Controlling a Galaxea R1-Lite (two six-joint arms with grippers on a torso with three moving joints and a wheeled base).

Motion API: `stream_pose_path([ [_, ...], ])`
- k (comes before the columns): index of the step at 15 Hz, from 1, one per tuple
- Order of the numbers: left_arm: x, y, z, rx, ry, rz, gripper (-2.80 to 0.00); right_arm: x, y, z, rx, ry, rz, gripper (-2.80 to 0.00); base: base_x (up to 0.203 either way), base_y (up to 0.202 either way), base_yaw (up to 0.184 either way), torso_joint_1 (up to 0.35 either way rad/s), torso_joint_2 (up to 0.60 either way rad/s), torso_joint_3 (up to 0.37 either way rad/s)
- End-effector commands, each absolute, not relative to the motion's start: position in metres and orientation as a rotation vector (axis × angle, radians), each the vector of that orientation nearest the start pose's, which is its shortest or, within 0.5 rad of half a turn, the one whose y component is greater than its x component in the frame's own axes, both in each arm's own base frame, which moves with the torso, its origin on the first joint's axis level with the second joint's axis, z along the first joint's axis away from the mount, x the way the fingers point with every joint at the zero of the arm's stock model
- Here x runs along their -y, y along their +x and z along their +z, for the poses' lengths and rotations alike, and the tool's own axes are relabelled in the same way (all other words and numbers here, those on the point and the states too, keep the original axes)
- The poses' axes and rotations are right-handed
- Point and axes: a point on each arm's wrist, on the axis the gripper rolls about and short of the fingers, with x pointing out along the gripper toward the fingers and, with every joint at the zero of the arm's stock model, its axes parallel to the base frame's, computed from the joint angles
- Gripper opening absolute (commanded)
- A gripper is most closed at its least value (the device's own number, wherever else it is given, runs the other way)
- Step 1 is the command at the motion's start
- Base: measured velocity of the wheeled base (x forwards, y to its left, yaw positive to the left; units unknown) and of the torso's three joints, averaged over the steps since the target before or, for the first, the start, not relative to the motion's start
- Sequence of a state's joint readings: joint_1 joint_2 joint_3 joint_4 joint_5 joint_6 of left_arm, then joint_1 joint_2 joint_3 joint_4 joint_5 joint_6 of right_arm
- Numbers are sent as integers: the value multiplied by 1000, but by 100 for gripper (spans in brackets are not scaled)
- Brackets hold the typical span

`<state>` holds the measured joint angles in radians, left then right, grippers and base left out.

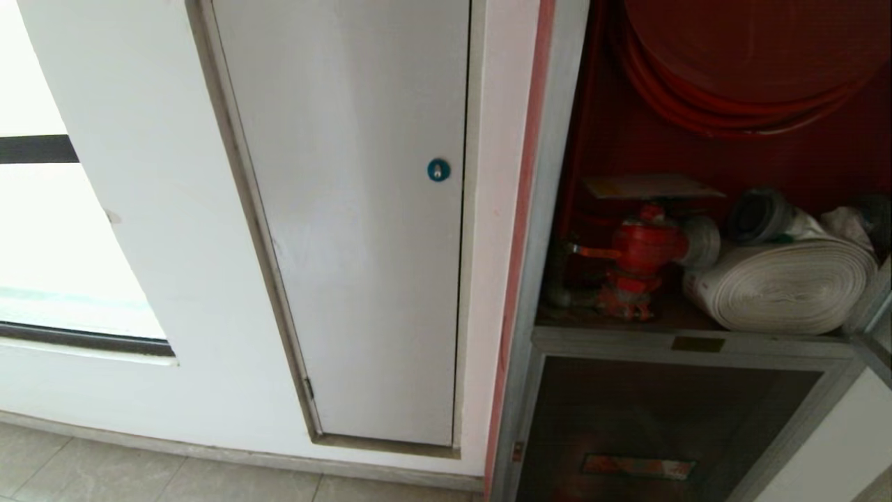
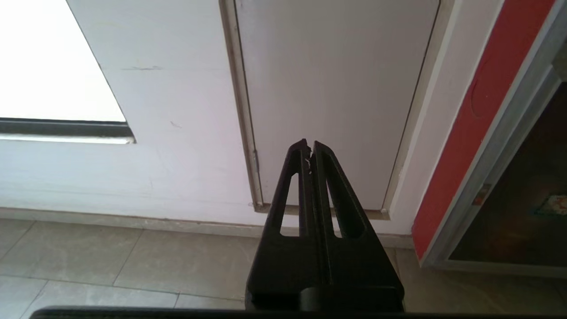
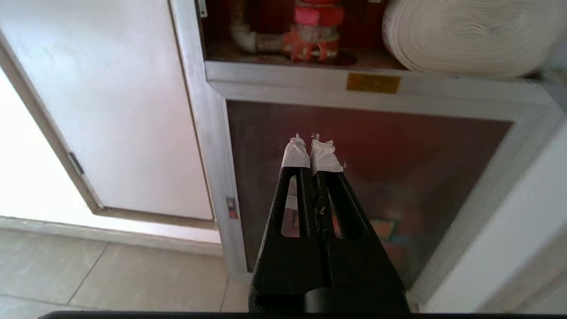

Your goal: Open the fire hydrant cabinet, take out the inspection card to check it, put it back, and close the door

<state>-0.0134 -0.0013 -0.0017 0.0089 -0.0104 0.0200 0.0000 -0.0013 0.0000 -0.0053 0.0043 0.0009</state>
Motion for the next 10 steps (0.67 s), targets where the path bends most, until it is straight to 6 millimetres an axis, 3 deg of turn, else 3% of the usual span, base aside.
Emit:
stream_pose_path([
  [1,0,-23,75,-7,20,-25,-280,0,-23,75,3,1,5,-280,199,0,-4,2,2,2],
  [10,0,-23,75,-7,21,-25,-280,0,-23,75,3,0,5,-280,197,0,0,2,3,3],
])
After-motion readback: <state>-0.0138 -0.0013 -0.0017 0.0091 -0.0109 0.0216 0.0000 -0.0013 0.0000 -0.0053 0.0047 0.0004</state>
